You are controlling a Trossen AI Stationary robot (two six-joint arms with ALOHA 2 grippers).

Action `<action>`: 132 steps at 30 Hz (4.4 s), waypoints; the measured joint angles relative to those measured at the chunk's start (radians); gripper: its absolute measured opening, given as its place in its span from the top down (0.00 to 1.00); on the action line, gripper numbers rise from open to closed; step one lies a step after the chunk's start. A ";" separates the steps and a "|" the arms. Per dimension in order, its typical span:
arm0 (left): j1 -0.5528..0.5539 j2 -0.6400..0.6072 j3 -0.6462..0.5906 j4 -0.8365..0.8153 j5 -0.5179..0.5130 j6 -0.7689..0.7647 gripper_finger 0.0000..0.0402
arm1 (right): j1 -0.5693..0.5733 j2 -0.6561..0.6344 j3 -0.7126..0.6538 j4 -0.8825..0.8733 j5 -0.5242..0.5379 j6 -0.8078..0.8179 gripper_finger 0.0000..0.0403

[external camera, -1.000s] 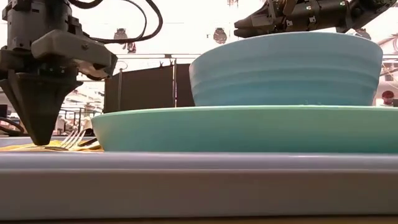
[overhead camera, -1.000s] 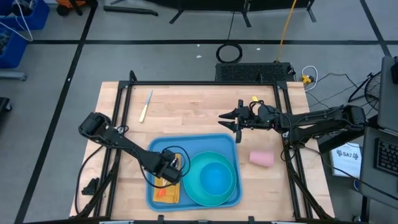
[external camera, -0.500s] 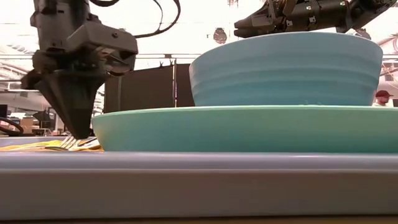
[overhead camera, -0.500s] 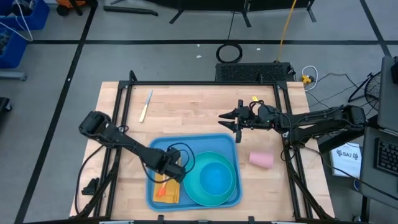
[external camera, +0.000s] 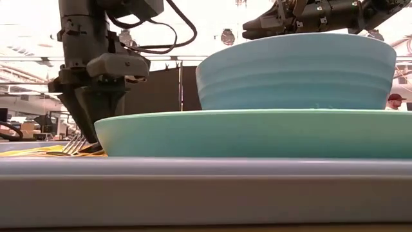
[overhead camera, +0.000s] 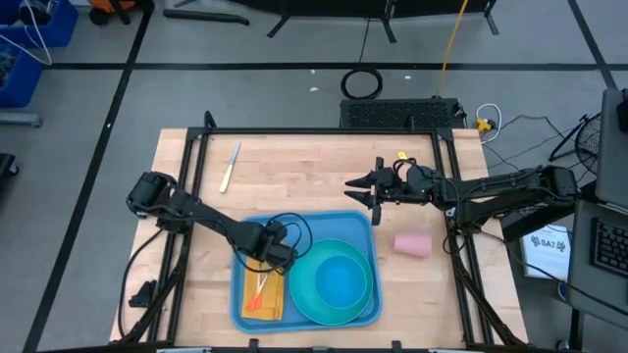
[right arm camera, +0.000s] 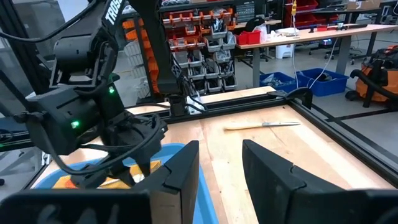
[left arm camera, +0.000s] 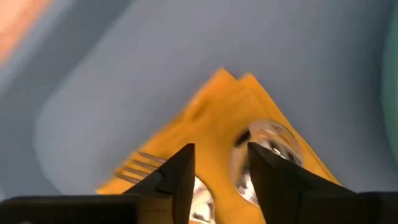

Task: Set up tray
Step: Put the orange spoon on top of the yellow napkin to the right of the orange fork, then put the pink cup on the blue serving tray to the top of the light blue plate

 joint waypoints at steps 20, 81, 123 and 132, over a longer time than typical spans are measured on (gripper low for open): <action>0.016 0.000 0.000 0.133 0.047 0.123 0.66 | 0.000 0.000 0.000 0.000 0.000 -0.001 0.72; -0.208 -0.134 -0.122 -0.017 -0.353 -0.482 1.00 | 0.000 0.000 0.000 0.000 0.000 -0.016 0.72; -0.232 -0.135 -0.223 0.114 -0.362 -0.572 0.80 | 0.000 0.000 0.000 0.000 0.000 -0.016 0.72; -0.232 -0.182 -0.223 0.111 -0.462 -0.505 0.79 | 0.000 0.000 0.000 -0.010 0.000 -0.021 0.72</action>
